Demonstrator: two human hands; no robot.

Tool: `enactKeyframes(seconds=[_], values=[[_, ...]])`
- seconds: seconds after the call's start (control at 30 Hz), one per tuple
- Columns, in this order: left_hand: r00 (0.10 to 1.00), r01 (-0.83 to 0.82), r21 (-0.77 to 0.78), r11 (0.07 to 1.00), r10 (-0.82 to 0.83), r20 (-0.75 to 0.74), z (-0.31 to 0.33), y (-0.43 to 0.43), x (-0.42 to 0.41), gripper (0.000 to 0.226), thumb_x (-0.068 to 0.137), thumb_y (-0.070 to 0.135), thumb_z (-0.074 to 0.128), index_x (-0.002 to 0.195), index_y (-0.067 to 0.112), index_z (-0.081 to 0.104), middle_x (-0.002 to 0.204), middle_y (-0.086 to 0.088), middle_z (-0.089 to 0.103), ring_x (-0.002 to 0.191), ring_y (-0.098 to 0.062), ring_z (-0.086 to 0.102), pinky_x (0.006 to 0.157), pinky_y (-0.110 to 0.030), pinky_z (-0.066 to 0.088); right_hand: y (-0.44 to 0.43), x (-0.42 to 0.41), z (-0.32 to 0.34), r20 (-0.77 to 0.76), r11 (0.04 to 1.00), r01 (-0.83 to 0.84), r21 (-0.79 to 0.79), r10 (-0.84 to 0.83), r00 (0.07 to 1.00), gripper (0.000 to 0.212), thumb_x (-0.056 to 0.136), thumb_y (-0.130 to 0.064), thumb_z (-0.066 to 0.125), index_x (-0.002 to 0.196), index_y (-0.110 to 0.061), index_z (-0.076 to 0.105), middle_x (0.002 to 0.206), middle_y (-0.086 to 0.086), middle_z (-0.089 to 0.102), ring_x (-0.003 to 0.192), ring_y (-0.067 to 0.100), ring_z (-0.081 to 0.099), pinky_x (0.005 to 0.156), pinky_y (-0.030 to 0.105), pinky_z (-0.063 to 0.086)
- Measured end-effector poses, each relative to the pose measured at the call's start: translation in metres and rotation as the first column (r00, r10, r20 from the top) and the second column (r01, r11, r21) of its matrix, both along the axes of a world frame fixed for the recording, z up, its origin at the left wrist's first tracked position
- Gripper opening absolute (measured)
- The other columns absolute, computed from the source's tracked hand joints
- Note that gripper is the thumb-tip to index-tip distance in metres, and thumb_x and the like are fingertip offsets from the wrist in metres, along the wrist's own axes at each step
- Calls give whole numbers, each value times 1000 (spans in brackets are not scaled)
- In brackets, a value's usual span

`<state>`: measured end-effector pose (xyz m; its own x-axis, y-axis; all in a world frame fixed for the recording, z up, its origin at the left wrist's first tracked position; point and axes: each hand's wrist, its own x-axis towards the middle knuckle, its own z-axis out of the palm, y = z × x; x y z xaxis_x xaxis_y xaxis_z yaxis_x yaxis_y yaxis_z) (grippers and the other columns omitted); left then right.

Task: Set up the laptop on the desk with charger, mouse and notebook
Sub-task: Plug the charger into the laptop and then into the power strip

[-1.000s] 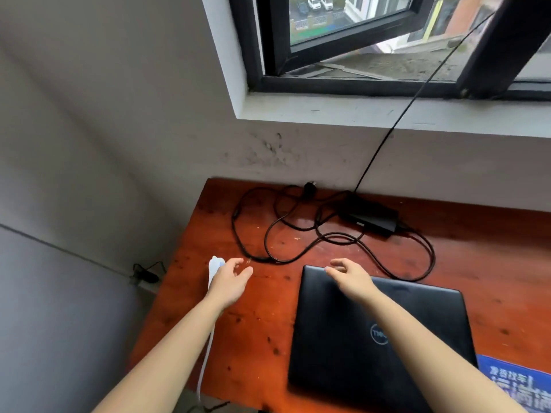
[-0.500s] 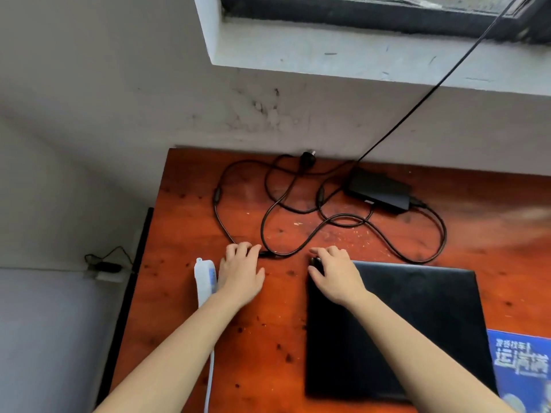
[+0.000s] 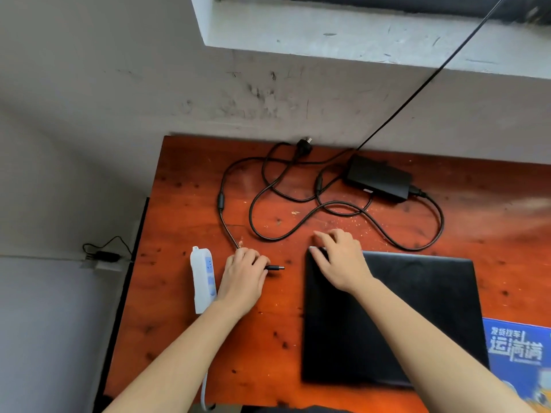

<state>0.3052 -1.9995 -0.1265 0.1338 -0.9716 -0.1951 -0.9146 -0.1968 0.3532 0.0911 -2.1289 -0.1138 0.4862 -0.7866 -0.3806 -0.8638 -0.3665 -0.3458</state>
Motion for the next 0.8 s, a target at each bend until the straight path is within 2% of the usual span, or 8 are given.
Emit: enactKeyframes(seconds=[0.07, 0.13, 0.23, 0.3, 0.4, 0.57, 0.67, 0.8], values=[[999, 20, -30, 999, -22, -40, 2, -2, -11, 16, 94, 23, 65, 110, 21, 68, 103, 3, 61, 102, -21, 53, 86, -36, 49, 12, -26, -7, -19, 994, 27, -102, -29, 999, 50, 105, -44, 36, 147, -19, 50, 146, 11, 47, 138, 31, 39, 115, 46, 32], [997, 16, -52, 999, -21, -78, -1, -3, -24, 16, 96, 23, 62, 111, 20, 66, 103, 2, 60, 102, -21, 53, 85, -35, 48, 23, -46, -16, -40, 984, -13, -178, 6, 999, 54, 107, -43, 29, 151, -16, 44, 154, 16, 41, 147, 34, 30, 122, 46, 24], [994, -11, -92, 996, 0, -114, -6, -6, -41, 23, 96, 21, 62, 118, 17, 65, 107, -1, 62, 104, -21, 53, 86, -36, 49, 30, -54, -24, -45, 971, -41, -237, 31, 998, 58, 107, -45, 25, 155, -16, 38, 158, 16, 36, 151, 34, 22, 124, 45, 18], [992, -46, -128, 991, 30, -126, -11, -9, -49, 28, 95, 20, 64, 122, 15, 65, 106, -3, 62, 103, -22, 53, 84, -37, 49, 30, -52, -30, -43, 964, -38, -262, 27, 999, 57, 107, -46, 24, 154, -17, 38, 157, 15, 38, 151, 33, 23, 123, 45, 19], [987, -93, -177, 980, 67, -146, -23, -9, -58, 25, 93, 20, 67, 118, 15, 70, 99, -5, 61, 98, -25, 52, 78, -38, 47, 31, -55, -37, -16, 953, -18, -302, 13, 1000, 54, 106, -44, 29, 151, -17, 41, 153, 13, 42, 149, 32, 26, 122, 45, 22], [980, -157, -288, 945, 111, -167, -40, -4, -61, 26, 97, 23, 63, 120, 13, 68, 104, -5, 64, 100, -25, 54, 80, -40, 46, 31, -56, -42, 43, 936, 0, -353, 16, 999, 52, 106, -41, 36, 150, -15, 45, 151, 13, 45, 147, 32, 30, 122, 46, 25], [984, -164, -364, 917, 127, -122, -47, 3, -64, 22, 97, 19, 64, 116, 12, 71, 105, -10, 64, 100, -29, 55, 81, -41, 46, 33, -57, -39, 55, 933, 4, -360, 17, 998, 51, 105, -39, 39, 149, -14, 46, 150, 13, 46, 147, 33, 30, 122, 45, 23], [980, -196, -390, 900, 186, -64, -58, 6, -68, 21, 99, 20, 63, 117, 17, 72, 106, -13, 63, 101, -31, 55, 80, -41, 46, 36, -59, -45, 69, 928, 19, -372, 7, 998, 51, 105, -39, 40, 149, -15, 46, 149, 12, 47, 146, 32, 32, 122, 46, 25]])
